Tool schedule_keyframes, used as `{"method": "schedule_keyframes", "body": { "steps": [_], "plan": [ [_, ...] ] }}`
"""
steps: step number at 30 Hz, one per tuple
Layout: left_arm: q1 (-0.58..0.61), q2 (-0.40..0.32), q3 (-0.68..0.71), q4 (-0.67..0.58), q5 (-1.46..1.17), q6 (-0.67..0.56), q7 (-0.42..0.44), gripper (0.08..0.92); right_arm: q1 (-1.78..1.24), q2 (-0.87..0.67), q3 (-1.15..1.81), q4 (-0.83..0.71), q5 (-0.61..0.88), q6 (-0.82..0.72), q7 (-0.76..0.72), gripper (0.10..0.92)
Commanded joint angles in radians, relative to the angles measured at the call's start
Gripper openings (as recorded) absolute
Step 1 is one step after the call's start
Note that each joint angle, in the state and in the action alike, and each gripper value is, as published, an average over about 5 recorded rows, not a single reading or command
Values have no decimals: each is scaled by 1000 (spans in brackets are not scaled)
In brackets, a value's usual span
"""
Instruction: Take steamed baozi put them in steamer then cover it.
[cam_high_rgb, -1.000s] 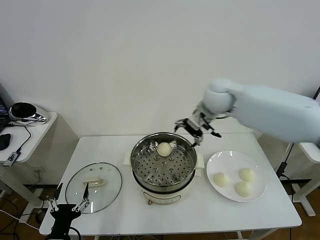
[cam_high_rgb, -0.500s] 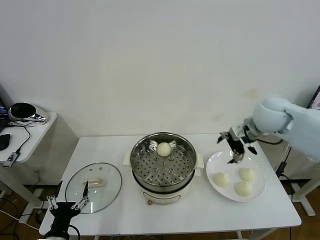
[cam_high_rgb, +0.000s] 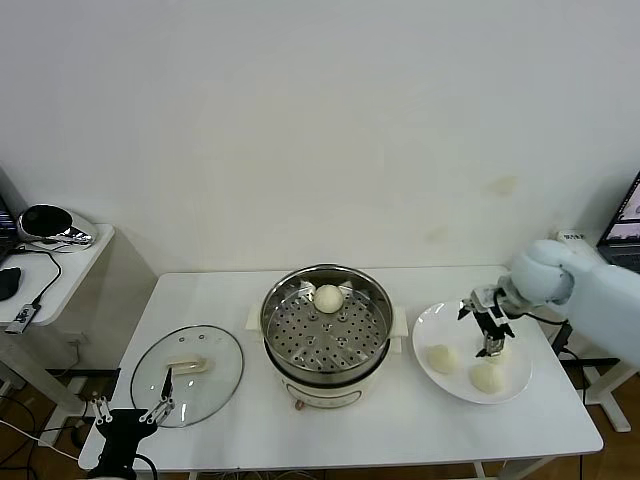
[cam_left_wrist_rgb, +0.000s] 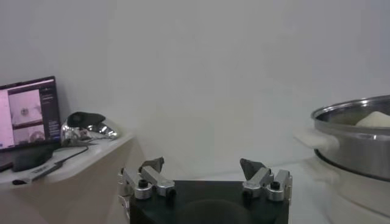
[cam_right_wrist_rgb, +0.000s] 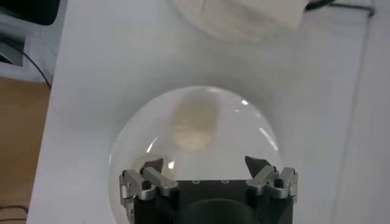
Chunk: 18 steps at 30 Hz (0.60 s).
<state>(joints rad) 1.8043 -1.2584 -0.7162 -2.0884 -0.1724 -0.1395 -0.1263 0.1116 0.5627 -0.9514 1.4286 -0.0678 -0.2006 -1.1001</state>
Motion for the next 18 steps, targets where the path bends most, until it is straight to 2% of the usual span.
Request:
{"method": "schedule_keyframes", "body": {
  "steps": [1,18],
  "plan": [
    [-2,1,-1,4,1,2,1,823,-163,99,89,-121,-54,28,9,823],
    [-8,-5,-2,15,6,0,-1,823,-197,192,136,-215,-99,41,52,820]
  ]
}}
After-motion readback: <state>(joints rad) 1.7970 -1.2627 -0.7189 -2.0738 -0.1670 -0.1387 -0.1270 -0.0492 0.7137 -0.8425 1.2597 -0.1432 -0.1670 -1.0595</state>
